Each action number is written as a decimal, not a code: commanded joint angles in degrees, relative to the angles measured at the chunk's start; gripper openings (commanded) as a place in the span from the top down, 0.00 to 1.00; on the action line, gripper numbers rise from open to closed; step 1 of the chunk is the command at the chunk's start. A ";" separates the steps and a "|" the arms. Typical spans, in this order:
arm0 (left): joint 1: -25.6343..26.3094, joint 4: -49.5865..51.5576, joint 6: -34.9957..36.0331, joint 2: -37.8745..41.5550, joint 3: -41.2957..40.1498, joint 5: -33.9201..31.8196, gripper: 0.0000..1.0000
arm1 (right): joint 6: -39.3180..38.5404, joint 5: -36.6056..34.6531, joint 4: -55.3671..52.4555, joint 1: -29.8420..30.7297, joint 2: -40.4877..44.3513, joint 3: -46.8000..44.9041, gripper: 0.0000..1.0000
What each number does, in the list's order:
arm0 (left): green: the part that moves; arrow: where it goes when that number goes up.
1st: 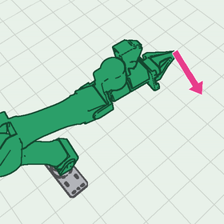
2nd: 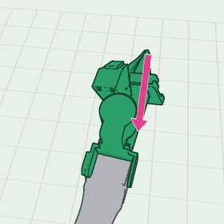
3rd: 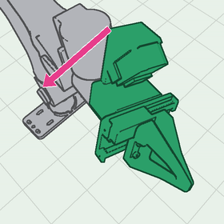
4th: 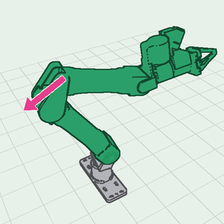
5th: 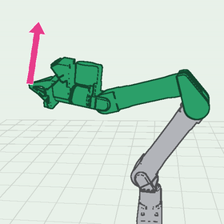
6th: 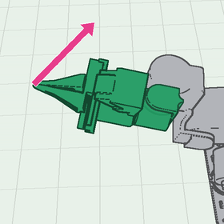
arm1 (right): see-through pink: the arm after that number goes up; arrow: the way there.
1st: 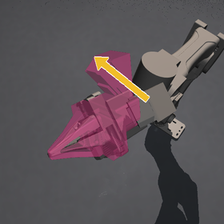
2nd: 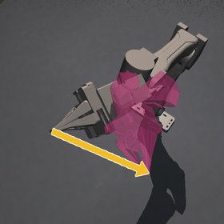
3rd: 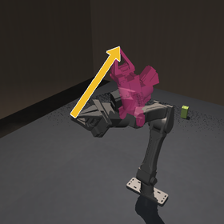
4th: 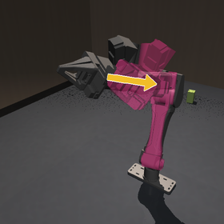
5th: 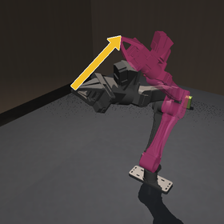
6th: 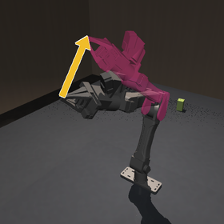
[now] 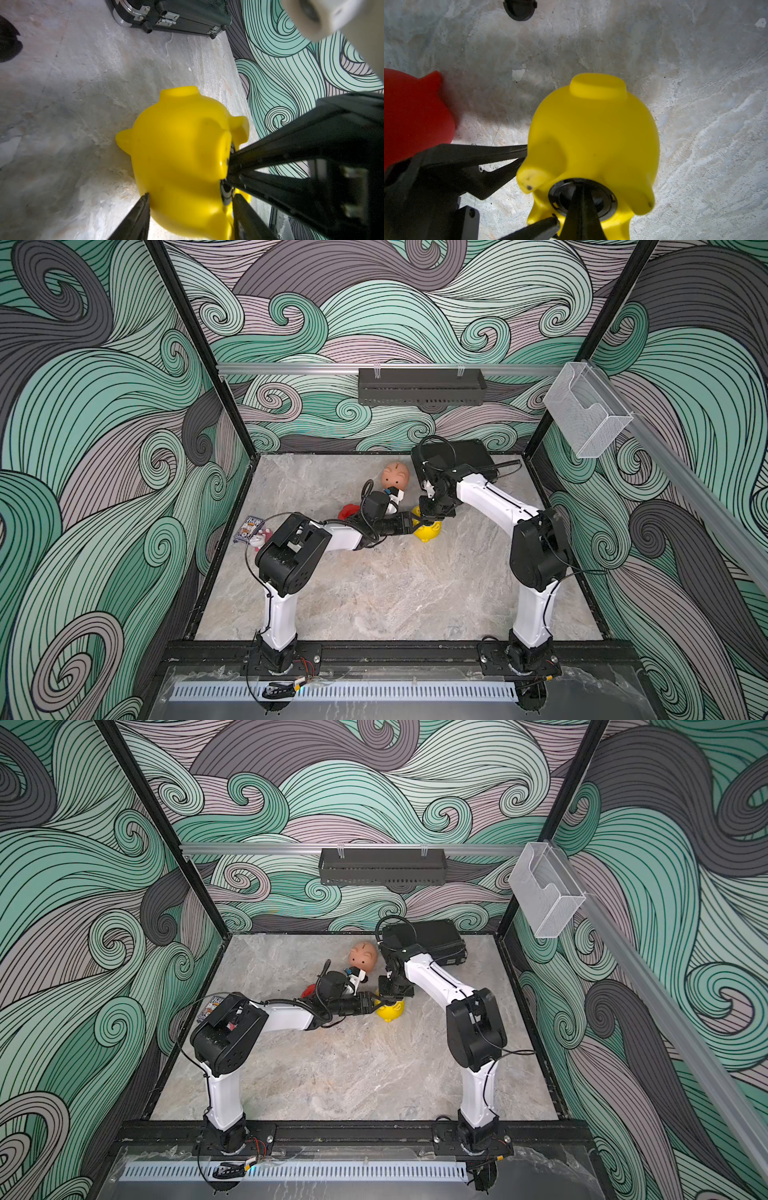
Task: Close piggy banks
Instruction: Screw the knob on the piggy bank.
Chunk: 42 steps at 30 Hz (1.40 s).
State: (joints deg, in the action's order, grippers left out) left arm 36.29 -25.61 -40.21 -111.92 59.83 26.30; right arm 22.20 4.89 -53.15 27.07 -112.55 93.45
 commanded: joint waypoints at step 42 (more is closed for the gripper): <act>1.48 4.95 1.45 -1.90 0.38 -1.43 0.40 | 2.36 -5.86 2.65 -0.69 -2.39 -2.39 1.00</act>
State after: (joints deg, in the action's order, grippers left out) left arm 36.29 -25.47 -40.14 -111.92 59.88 26.15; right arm 23.20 4.78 -53.06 27.11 -112.42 93.38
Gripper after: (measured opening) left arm 0.597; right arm 0.056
